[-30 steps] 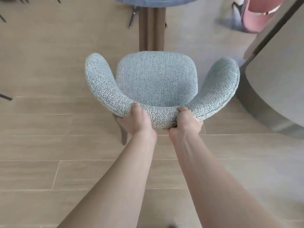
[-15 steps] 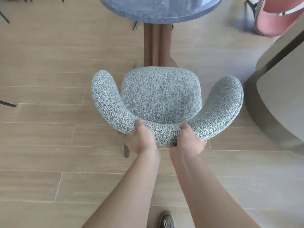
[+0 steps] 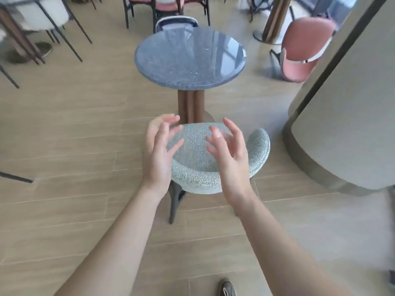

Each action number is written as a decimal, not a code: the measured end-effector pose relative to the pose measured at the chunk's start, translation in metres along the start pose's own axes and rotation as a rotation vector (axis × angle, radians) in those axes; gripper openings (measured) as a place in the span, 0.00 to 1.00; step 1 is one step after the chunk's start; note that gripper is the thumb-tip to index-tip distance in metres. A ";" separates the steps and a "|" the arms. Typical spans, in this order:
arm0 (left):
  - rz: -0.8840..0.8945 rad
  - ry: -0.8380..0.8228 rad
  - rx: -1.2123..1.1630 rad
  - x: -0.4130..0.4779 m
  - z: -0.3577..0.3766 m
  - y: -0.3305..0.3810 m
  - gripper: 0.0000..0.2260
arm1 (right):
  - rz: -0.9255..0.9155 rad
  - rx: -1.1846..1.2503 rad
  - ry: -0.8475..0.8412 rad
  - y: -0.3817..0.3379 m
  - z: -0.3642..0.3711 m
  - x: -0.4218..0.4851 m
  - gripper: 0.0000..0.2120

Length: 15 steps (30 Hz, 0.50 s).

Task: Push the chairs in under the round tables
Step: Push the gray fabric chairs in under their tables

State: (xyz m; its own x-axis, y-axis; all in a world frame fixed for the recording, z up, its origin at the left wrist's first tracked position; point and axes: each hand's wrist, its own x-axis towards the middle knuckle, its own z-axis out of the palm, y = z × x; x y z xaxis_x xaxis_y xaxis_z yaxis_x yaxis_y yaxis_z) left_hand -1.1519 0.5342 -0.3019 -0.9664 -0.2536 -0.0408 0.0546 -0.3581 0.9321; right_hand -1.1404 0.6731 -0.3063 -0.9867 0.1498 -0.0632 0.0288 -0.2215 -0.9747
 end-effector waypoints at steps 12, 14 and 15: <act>0.651 -0.397 0.301 -0.006 -0.052 0.184 0.30 | -0.715 -0.266 -0.253 -0.117 0.040 -0.042 0.36; 0.678 -0.408 0.287 0.012 -0.051 0.191 0.30 | -0.743 -0.288 -0.263 -0.123 0.051 -0.025 0.35; 0.690 -0.414 0.286 0.022 -0.051 0.192 0.30 | -0.750 -0.287 -0.262 -0.124 0.056 -0.013 0.35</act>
State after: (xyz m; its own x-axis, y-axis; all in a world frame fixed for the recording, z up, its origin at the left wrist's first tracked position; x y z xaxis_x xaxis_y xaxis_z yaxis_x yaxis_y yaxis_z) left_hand -1.1503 0.4136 -0.1423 -0.7568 0.0377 0.6526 0.6533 0.0103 0.7570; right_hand -1.1397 0.6444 -0.1730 -0.7650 -0.0771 0.6394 -0.6440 0.1061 -0.7576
